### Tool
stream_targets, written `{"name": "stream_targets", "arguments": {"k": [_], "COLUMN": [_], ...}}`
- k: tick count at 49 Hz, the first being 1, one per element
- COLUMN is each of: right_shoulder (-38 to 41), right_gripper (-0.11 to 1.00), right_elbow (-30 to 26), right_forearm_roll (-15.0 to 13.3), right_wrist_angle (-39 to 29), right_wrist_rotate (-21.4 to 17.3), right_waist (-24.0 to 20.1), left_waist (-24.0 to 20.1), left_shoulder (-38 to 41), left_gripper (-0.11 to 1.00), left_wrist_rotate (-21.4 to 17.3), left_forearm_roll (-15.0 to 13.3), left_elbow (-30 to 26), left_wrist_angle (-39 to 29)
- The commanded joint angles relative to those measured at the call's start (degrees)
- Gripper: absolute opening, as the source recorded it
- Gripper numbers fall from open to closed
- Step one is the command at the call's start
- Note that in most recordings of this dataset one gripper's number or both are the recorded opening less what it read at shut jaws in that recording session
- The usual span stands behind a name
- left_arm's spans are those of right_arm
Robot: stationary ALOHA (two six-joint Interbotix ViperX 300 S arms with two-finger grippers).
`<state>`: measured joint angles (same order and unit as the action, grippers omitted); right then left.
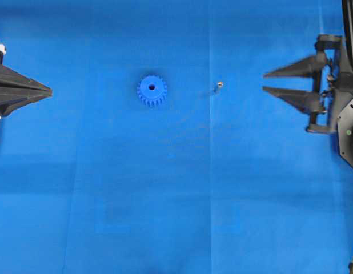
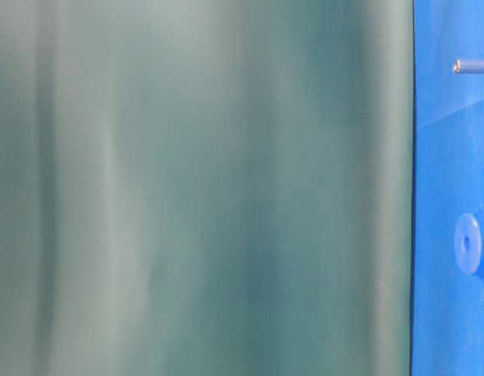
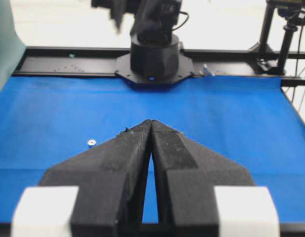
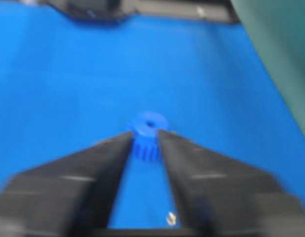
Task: Insert the shaft placed at a random location into the center hole of the small gear at another random location.
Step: 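Open the right gripper and move it left over the silver shaft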
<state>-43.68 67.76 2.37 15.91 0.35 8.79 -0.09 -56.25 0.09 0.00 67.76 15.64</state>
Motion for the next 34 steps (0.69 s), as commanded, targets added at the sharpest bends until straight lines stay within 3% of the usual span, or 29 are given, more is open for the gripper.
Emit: {"name": "stream_targets", "arguments": {"k": [1,7,10,25,34], "right_shoulder": [4.3,12.1,16.1,33.7,41.3], "right_gripper": [0.47,0.83,0.93,0.9,0.9], "right_elbow": [-0.4,-0.4,-0.4,-1.5,-2.5], "right_forearm_roll": [0.7,1.1,1.6,6.8,9.2], "right_wrist_angle": [3.2,7.6,10.2,23.8,27.5], "right_wrist_rotate": [0.0,0.0,0.0,0.0,0.0], "right_waist": [0.6,1.4,1.7,2.7,3.0], "left_waist": [0.1,0.1,0.0,0.1,0.1], "left_shoulder": [0.2,0.2,0.1,-0.4,-0.4], "left_gripper": [0.0,0.0,0.0,0.0,0.0], "left_wrist_rotate": [0.1,0.1,0.1,0.1,0.1], "left_forearm_roll": [0.2,0.2,0.2,0.1,0.2], "left_elbow": [-0.9,-0.8,-0.9,-0.8,-0.6], "left_wrist_angle": [0.3,0.3,0.3,0.2,0.2]}}
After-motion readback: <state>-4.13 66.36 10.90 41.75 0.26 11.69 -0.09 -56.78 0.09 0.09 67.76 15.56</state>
